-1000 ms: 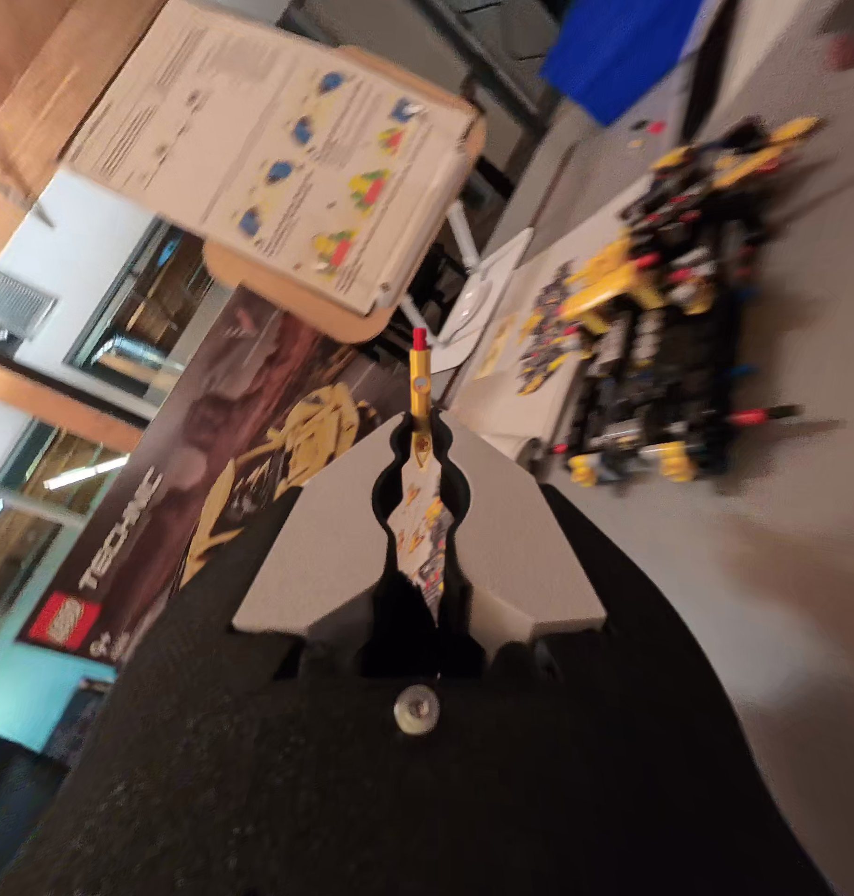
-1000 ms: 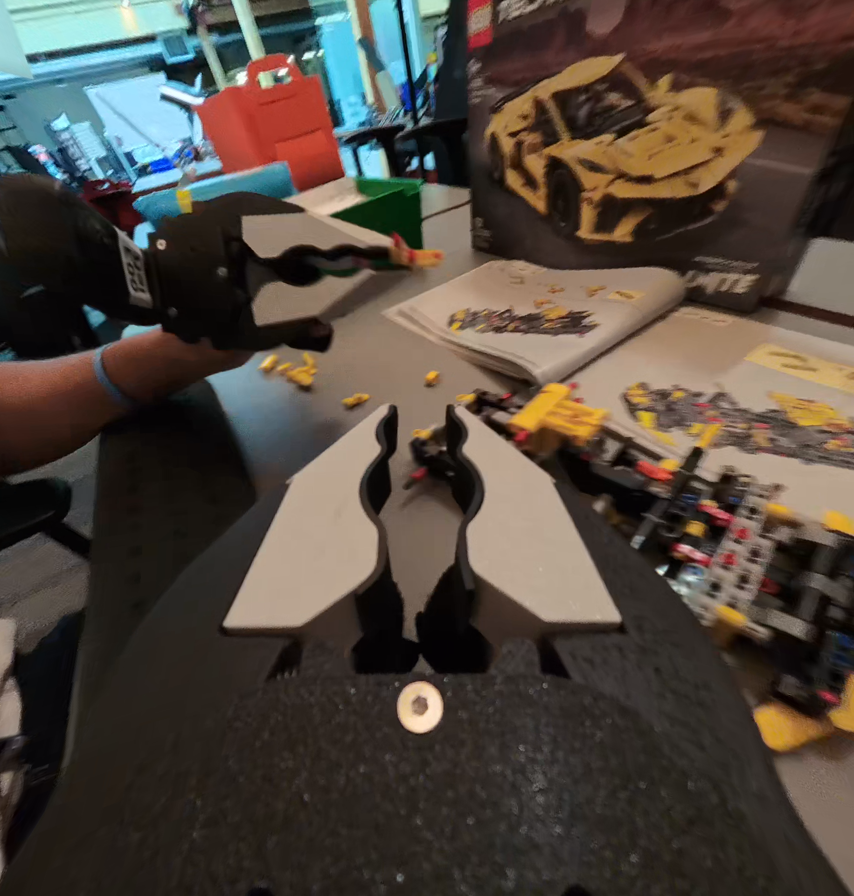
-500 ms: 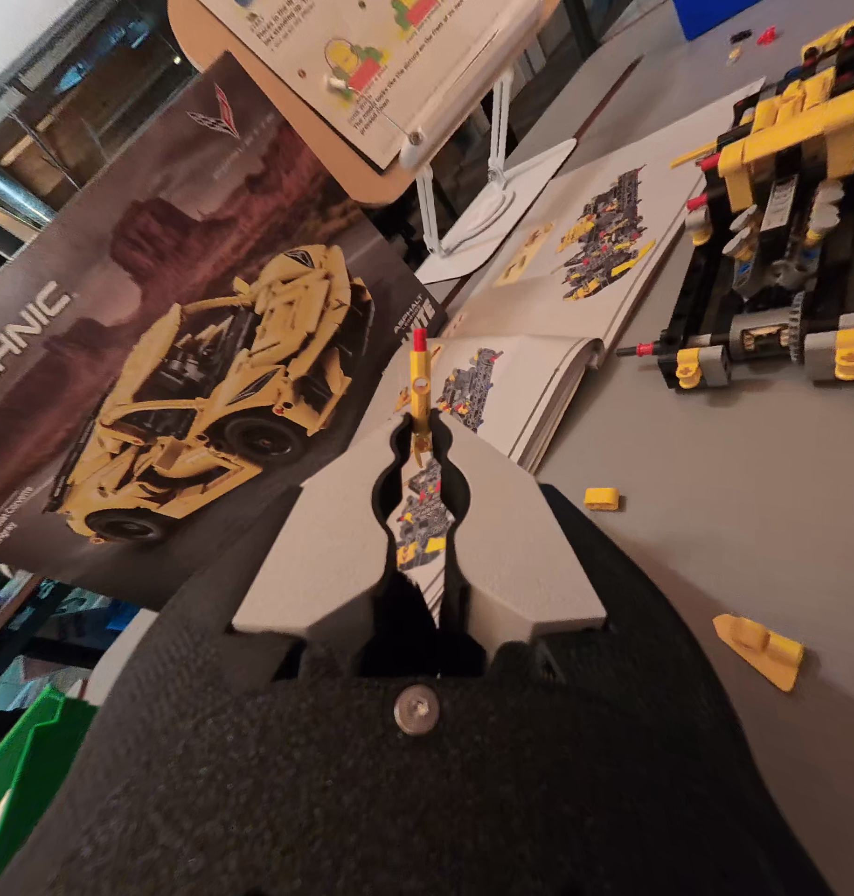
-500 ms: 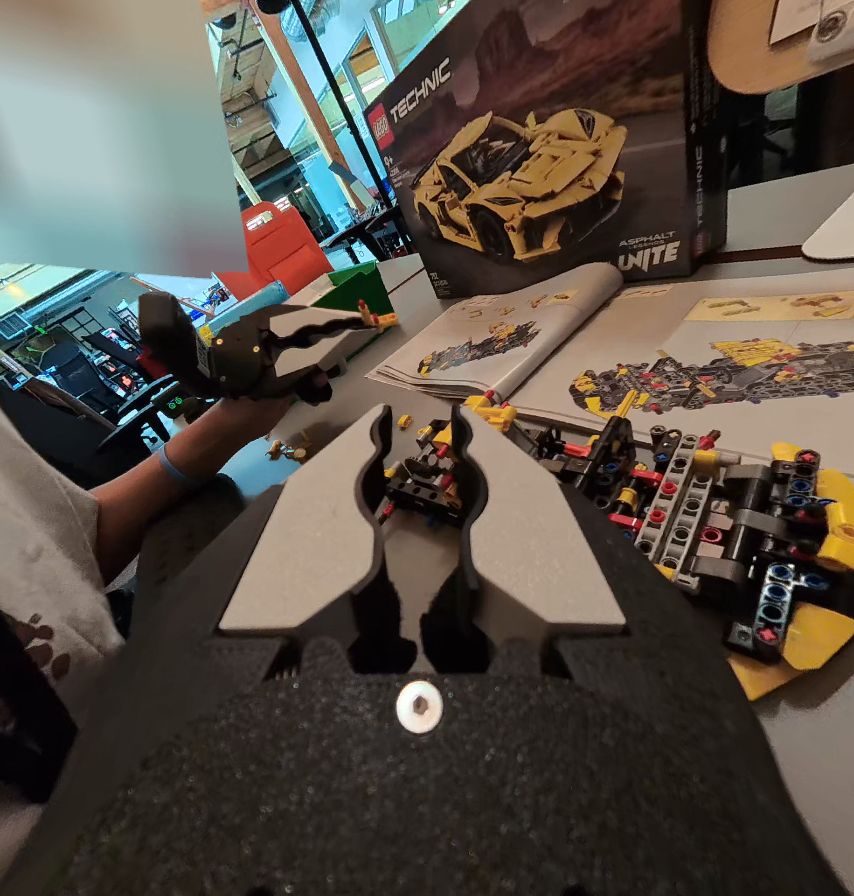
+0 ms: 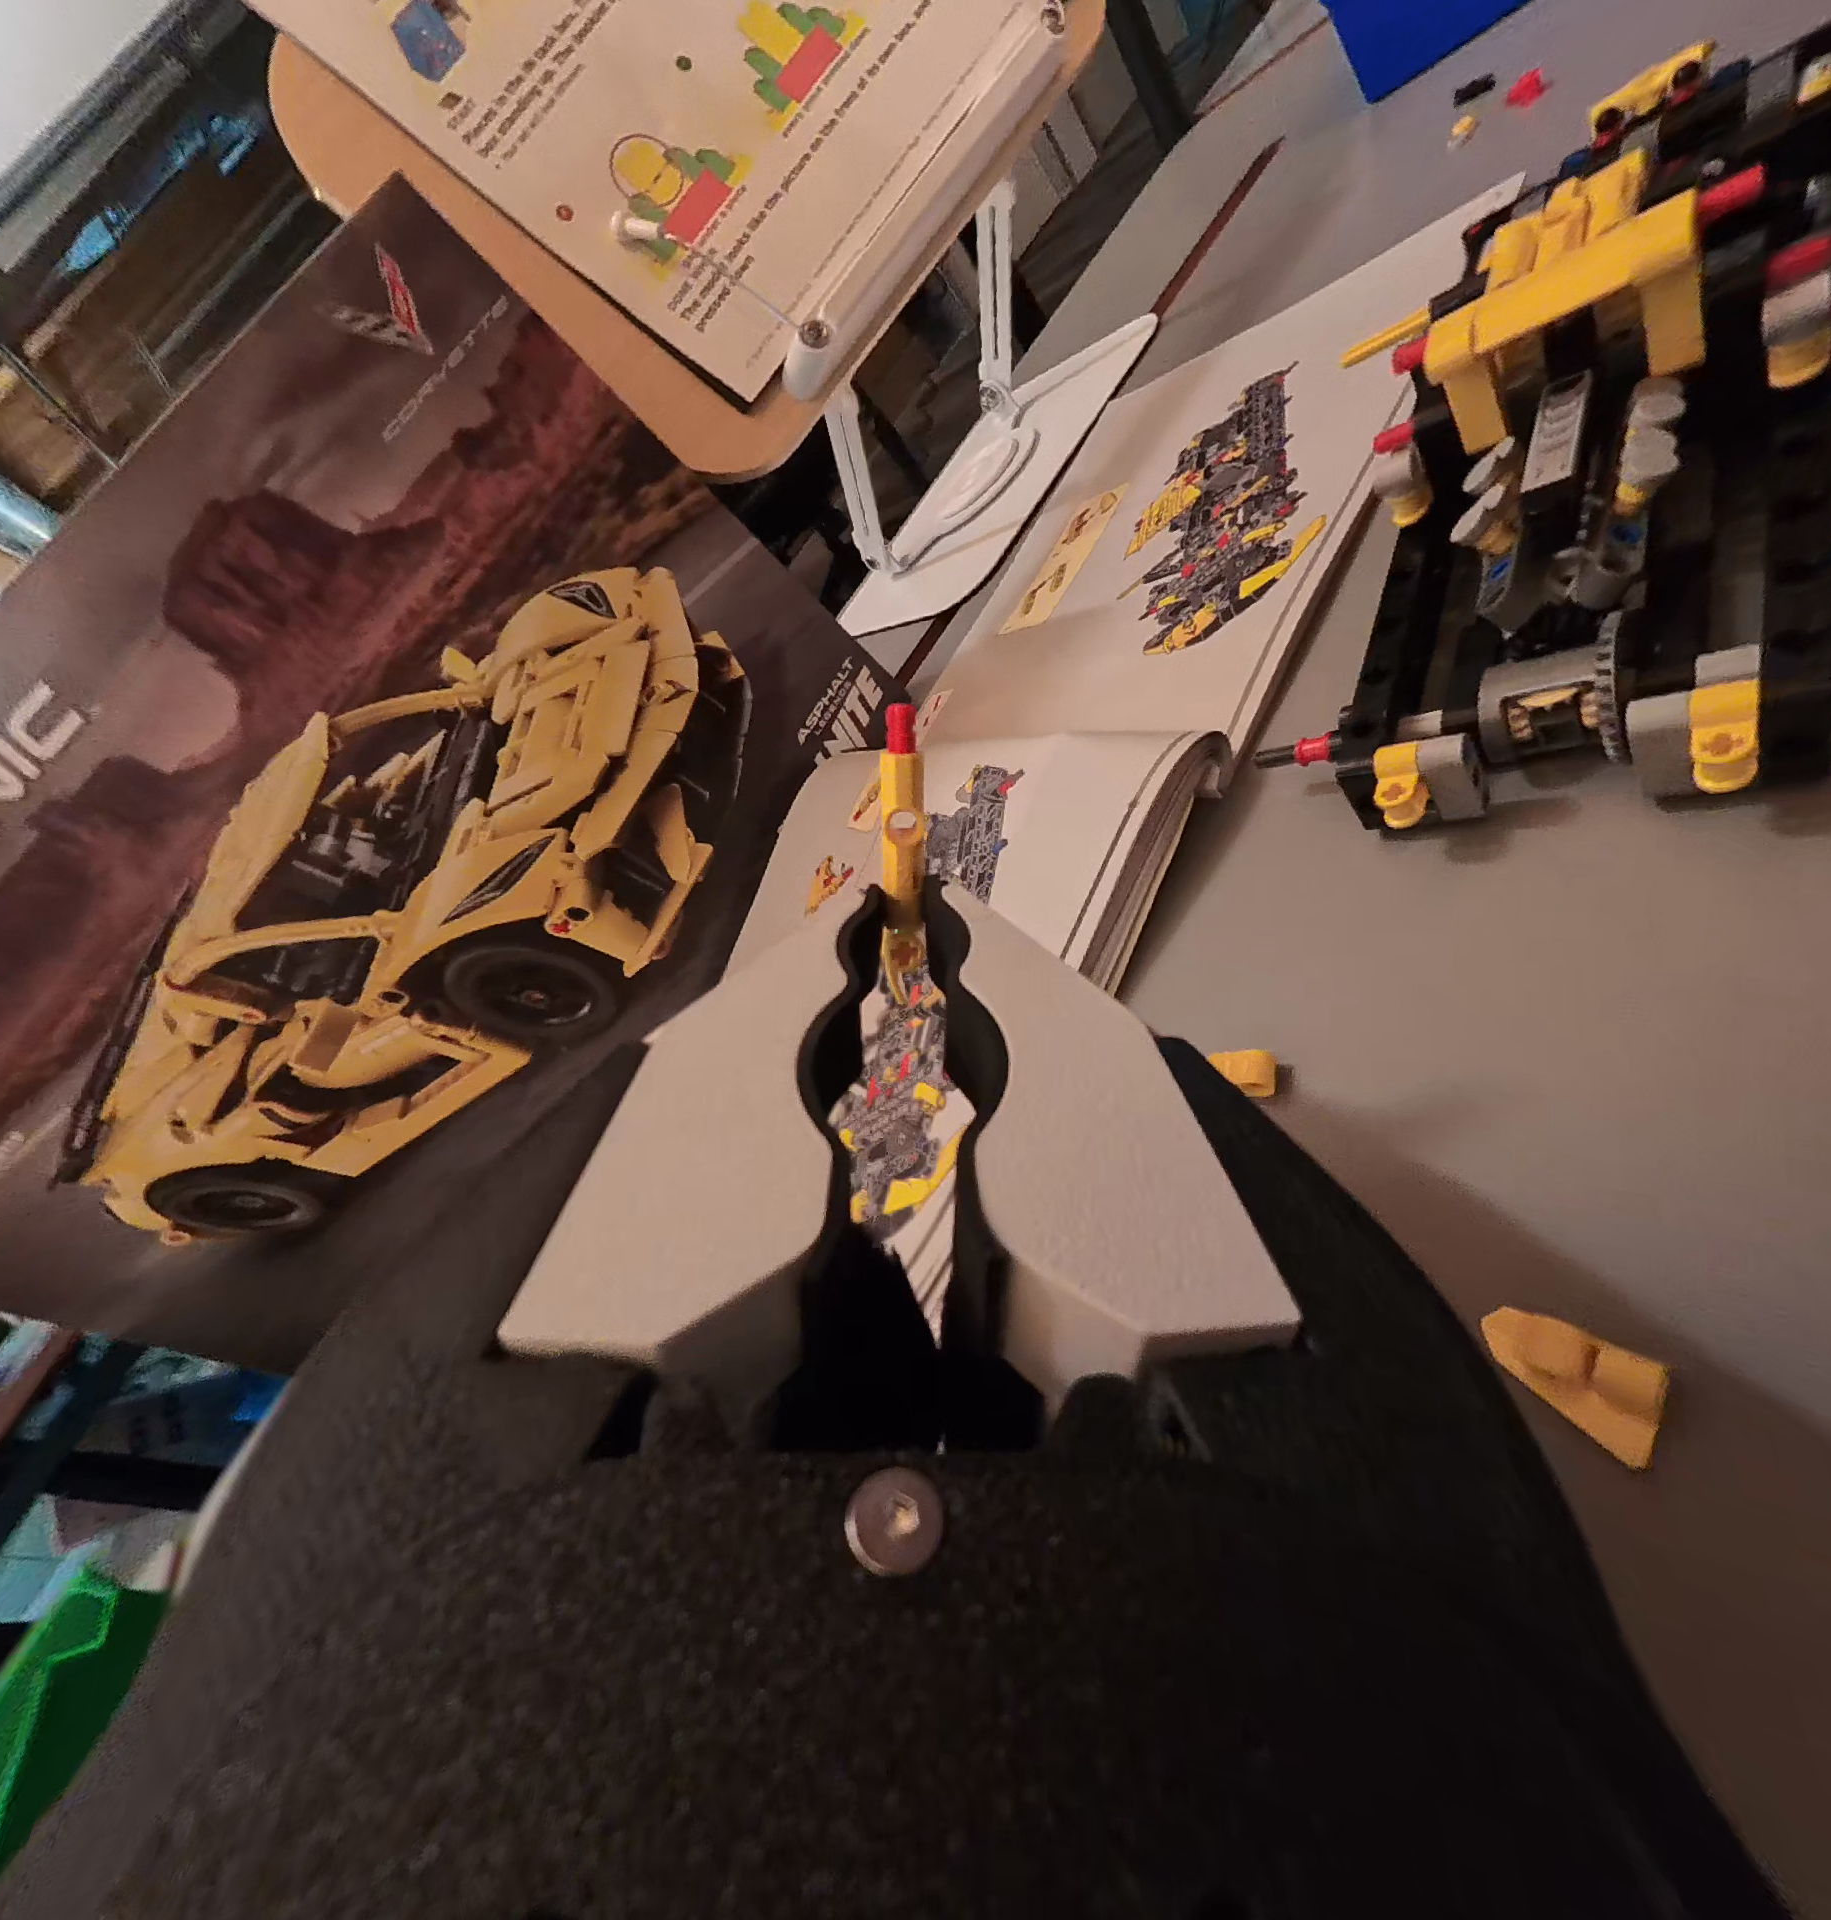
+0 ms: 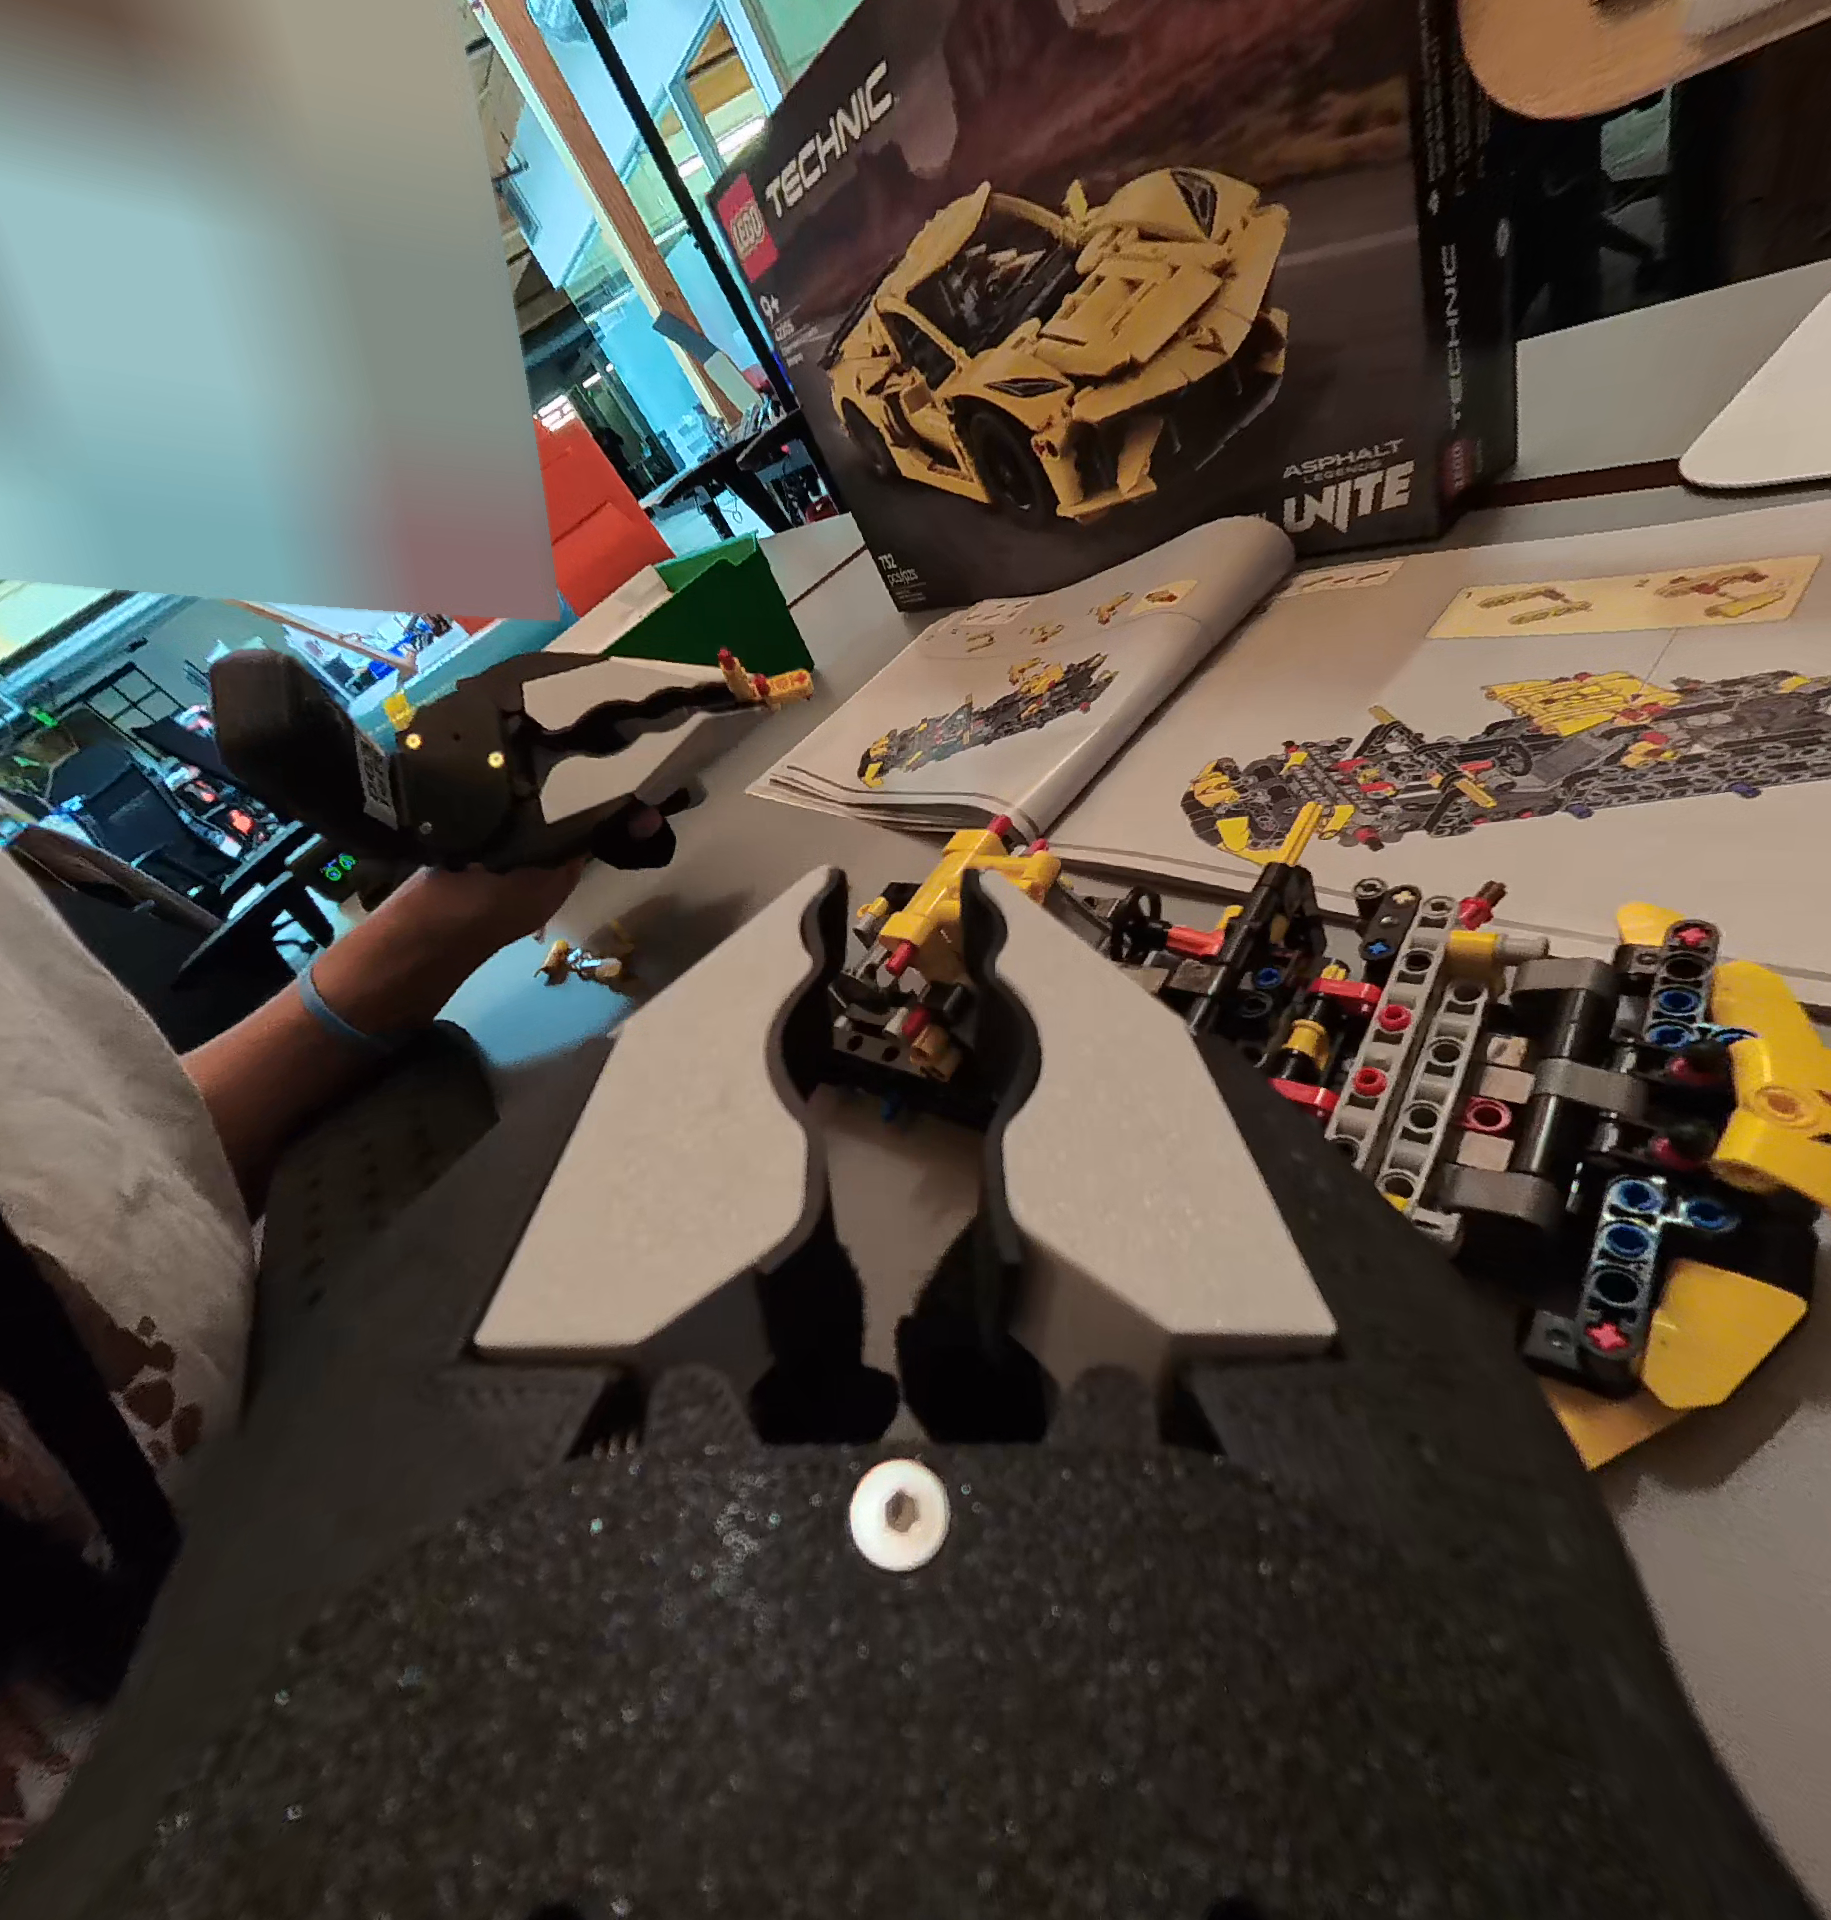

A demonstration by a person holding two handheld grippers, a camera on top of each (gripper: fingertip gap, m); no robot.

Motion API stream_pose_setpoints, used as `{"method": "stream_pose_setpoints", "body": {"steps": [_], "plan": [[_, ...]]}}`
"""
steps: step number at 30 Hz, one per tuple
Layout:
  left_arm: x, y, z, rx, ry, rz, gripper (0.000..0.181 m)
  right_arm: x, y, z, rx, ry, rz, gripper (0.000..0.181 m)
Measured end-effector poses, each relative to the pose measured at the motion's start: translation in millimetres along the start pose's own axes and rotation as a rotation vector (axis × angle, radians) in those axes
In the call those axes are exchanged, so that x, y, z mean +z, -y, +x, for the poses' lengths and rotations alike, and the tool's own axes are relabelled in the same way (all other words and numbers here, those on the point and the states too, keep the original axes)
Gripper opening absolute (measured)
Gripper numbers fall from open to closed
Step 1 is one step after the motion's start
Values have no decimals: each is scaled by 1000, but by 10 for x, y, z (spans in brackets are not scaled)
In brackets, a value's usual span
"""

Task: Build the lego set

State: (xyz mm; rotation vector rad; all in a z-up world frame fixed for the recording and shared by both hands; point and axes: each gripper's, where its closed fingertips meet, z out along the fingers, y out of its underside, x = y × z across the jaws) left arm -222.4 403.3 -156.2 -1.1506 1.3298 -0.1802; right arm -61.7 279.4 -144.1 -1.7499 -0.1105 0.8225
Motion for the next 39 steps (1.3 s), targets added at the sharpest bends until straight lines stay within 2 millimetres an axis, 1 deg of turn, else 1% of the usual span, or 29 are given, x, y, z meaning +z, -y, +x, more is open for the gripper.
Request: {"method": "stream_pose_setpoints", "body": {"steps": [1,6,10,13,15,19,21,24,27,29,30,33,36,39], "plan": [[-7,24,8,29,4,5,8,8,-21,-6,-5,-1,-12,20],[-21,130,112,82,-20,33,7,39,-102,5,-93,-54,-59,24],[-40,211,213,136,-45,43,8,59,-231,42,-247,-155,-159,27],[-58,255,319,199,-71,42,7,109,-238,33,-369,-231,-191,36],[-70,282,390,257,-79,41,7,184,-256,-23,-392,-259,-203,45],[-98,374,525,326,-103,67,7,331,-296,-40,-364,-343,-205,49],[-112,413,567,334,-113,78,7,348,-261,53,-384,-429,-203,56],[-125,453,595,340,-120,92,7,343,-220,173,-436,-522,-220,59],[-140,492,596,332,-122,106,7,406,-340,254,-433,-541,-281,63],[-148,507,599,329,-123,111,7,404,-364,322,-459,-580,-304,62],[-151,512,597,332,-120,112,7,408,-361,313,-469,-576,-305,60],[-159,530,603,342,-119,114,7,443,-388,269,-490,-546,-318,46],[-169,545,592,354,-107,118,7,422,-394,256,-517,-527,-350,46],[-167,520,570,369,-94,107,7,398,-430,202,-484,-431,-349,46]]}}
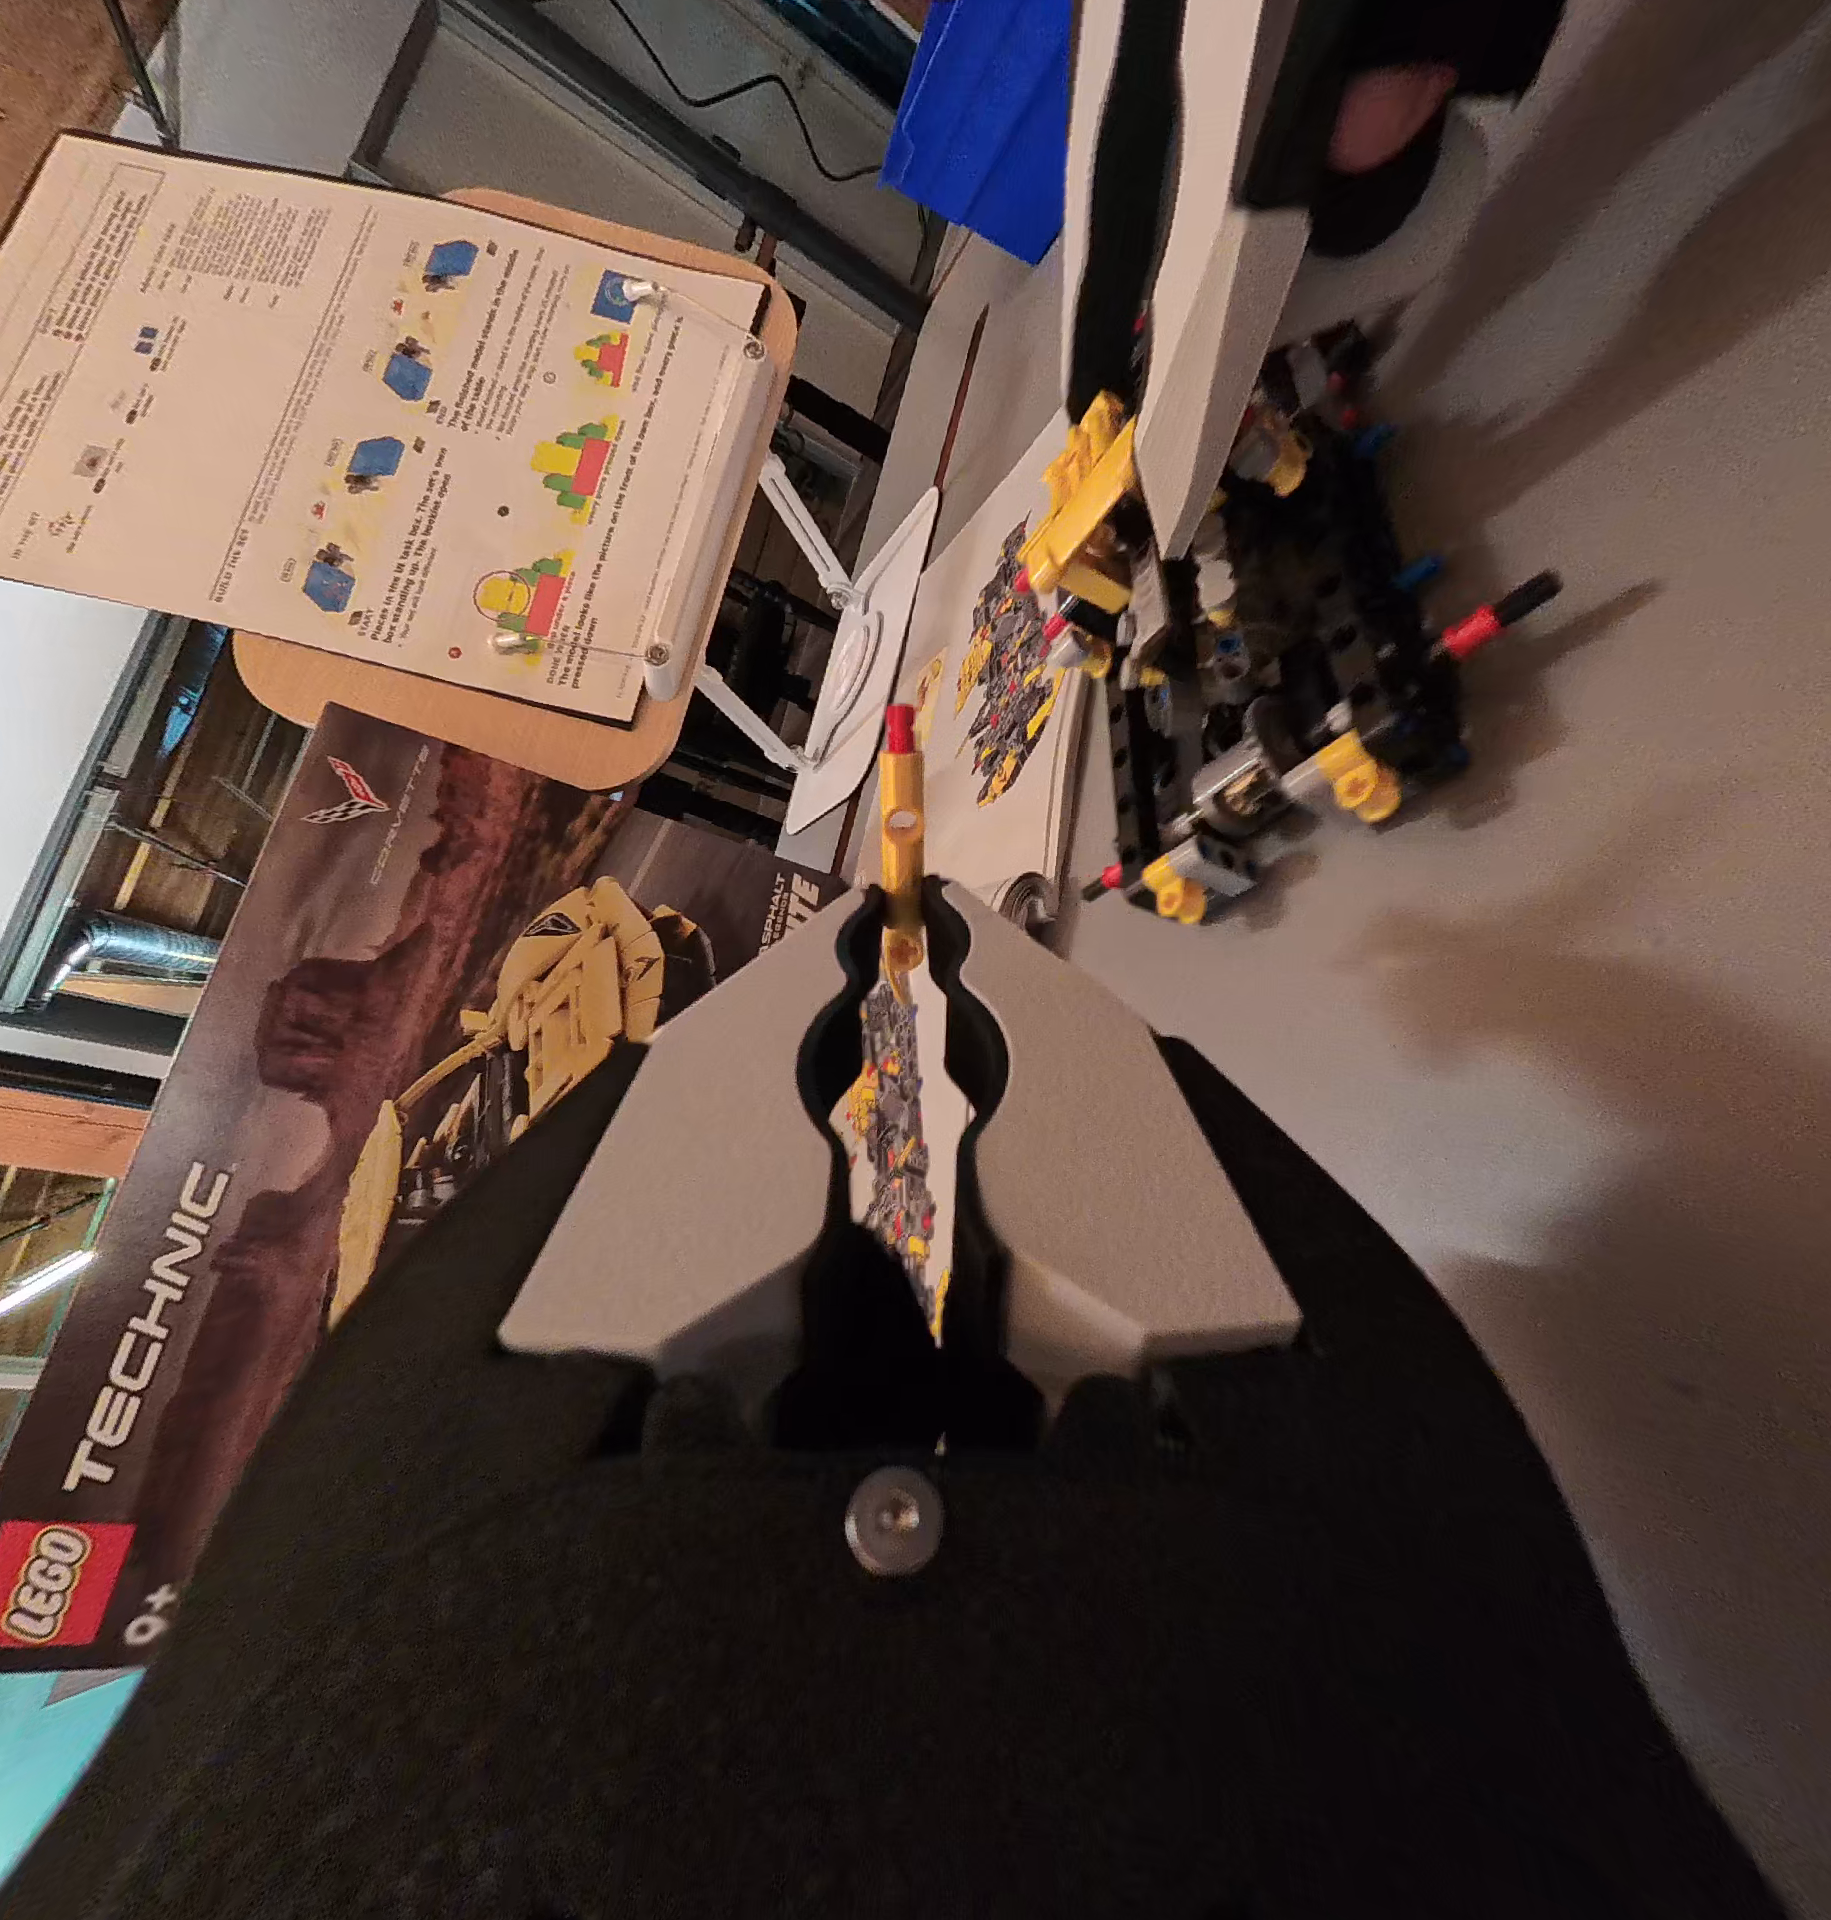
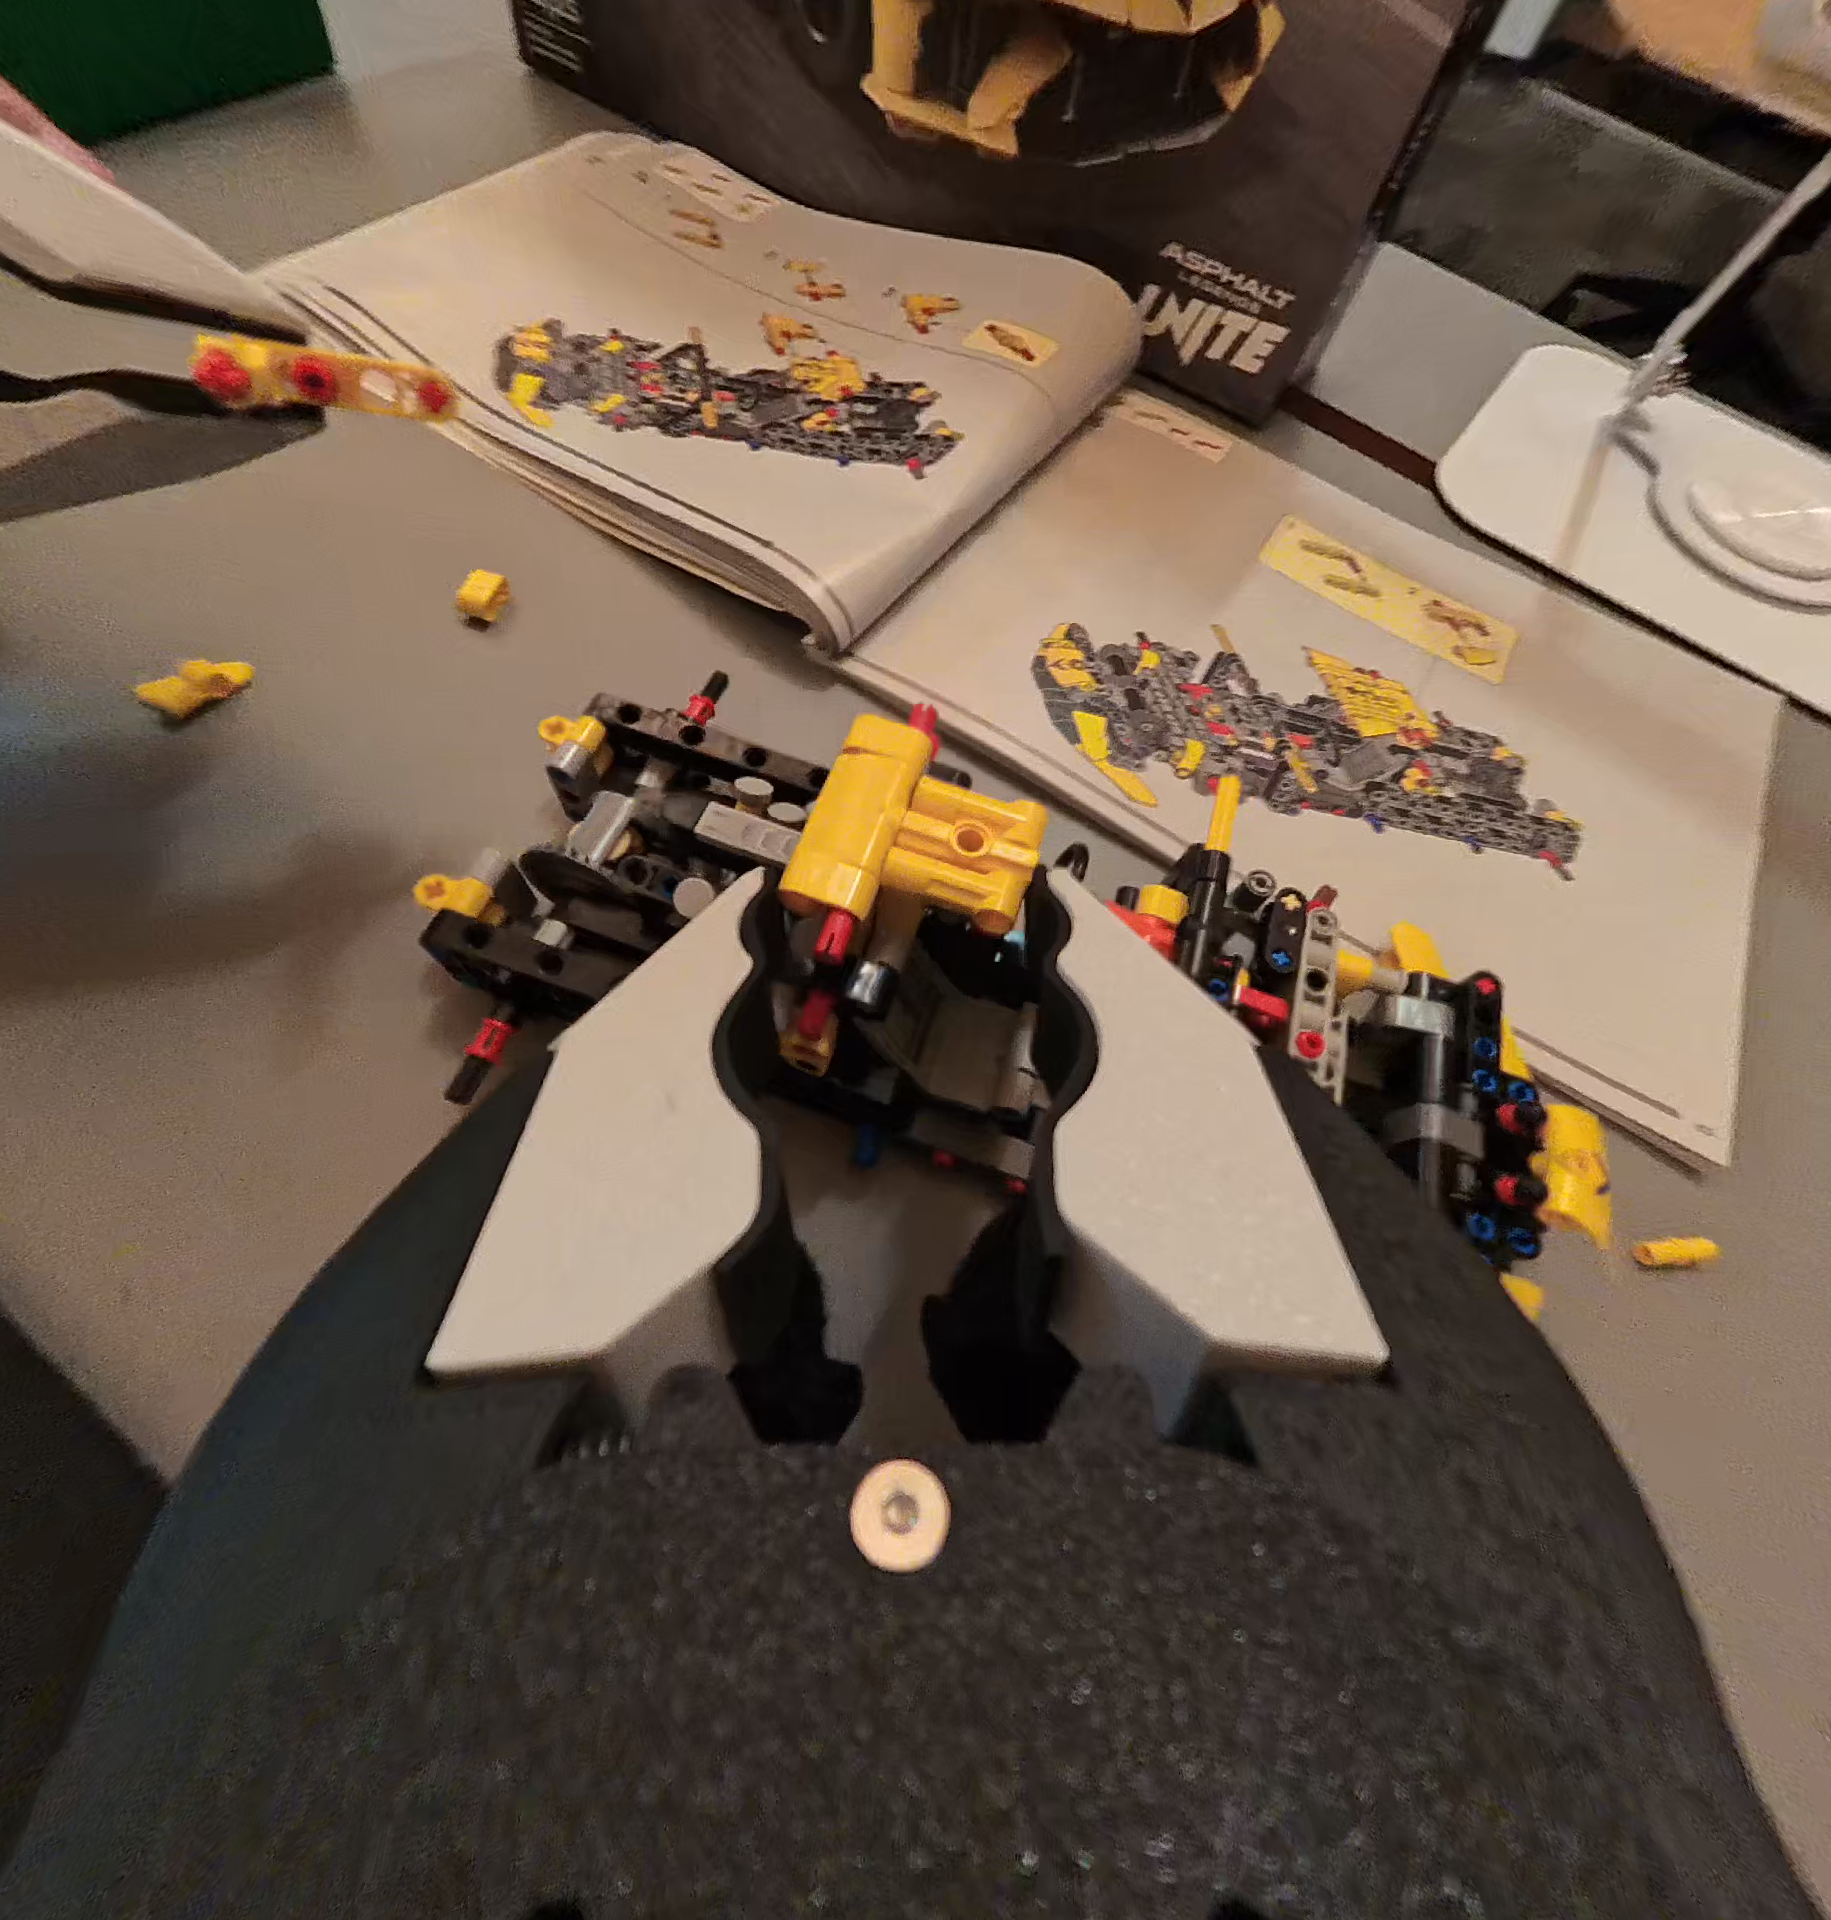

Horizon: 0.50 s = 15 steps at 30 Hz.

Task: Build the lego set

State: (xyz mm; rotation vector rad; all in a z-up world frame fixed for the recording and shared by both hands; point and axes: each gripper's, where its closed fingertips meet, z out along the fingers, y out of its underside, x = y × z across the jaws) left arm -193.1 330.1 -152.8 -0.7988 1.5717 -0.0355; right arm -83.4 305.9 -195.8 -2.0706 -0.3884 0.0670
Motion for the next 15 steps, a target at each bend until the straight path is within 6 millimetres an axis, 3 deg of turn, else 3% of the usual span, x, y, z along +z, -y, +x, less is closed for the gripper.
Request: {"method": "stream_pose_setpoints", "body": {"steps": [5,8,15], "plan": [[5,-74,-11,-9,1,-23,7,-129,-60,-69,-18,86,18,46],[18,-104,17,-13,-12,-34,7,-191,-78,-211,-44,135,41,46],[71,-158,159,28,-54,-64,7,-181,-33,-300,-22,145,78,47]]}}
